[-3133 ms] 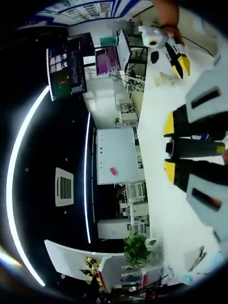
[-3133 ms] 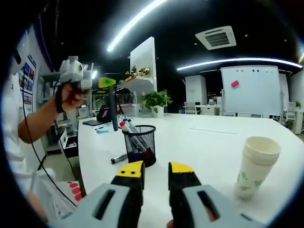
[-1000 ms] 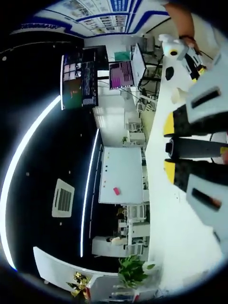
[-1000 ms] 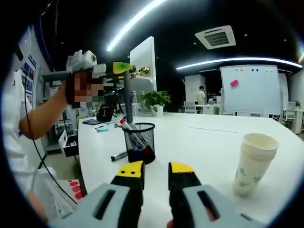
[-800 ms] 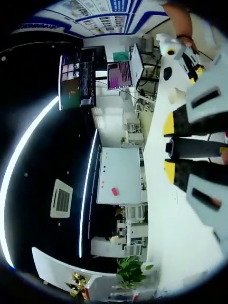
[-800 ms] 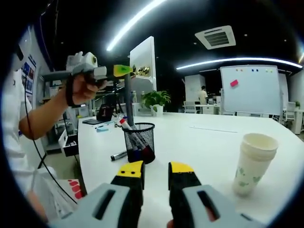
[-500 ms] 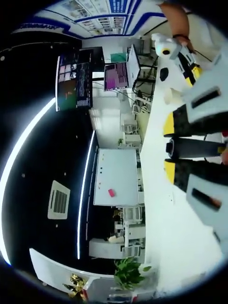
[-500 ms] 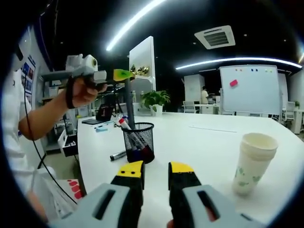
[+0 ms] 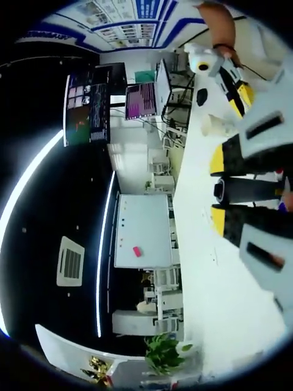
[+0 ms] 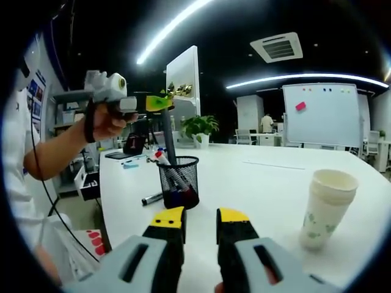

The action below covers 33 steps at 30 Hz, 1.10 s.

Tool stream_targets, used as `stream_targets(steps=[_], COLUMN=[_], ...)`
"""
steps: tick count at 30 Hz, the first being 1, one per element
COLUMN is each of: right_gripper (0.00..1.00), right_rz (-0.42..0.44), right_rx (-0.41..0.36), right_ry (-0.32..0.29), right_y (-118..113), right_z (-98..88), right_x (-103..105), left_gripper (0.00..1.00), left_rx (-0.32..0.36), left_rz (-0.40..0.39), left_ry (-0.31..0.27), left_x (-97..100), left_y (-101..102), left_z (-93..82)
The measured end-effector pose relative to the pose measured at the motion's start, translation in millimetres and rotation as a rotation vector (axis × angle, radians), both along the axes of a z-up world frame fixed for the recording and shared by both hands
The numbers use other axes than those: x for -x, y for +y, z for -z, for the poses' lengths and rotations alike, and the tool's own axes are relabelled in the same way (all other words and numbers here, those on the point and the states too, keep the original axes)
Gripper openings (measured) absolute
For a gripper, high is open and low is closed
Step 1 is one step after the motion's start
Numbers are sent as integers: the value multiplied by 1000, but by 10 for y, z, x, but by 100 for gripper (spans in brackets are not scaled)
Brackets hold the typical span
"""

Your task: Place the scattered laser pointers and whiteboard markers into the pen holder and stack the scattered paper cups together

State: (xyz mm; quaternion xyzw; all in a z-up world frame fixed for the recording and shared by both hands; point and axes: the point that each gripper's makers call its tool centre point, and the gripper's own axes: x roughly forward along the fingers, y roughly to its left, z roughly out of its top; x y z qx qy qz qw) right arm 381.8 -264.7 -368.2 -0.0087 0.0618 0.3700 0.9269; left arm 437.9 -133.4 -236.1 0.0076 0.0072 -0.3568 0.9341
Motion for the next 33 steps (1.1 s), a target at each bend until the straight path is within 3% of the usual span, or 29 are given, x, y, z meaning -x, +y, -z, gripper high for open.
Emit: stream_targets(steps=[33], right_gripper=[19], right_rz=[-7], right_rx=[8], right_ry=[4], right_y=[37], right_z=[17], right_x=[16], left_gripper=[18], left_rx=[-60], left_rz=[14], left_ry=[63], left_x=[-48], left_y=[54], left_z=[337])
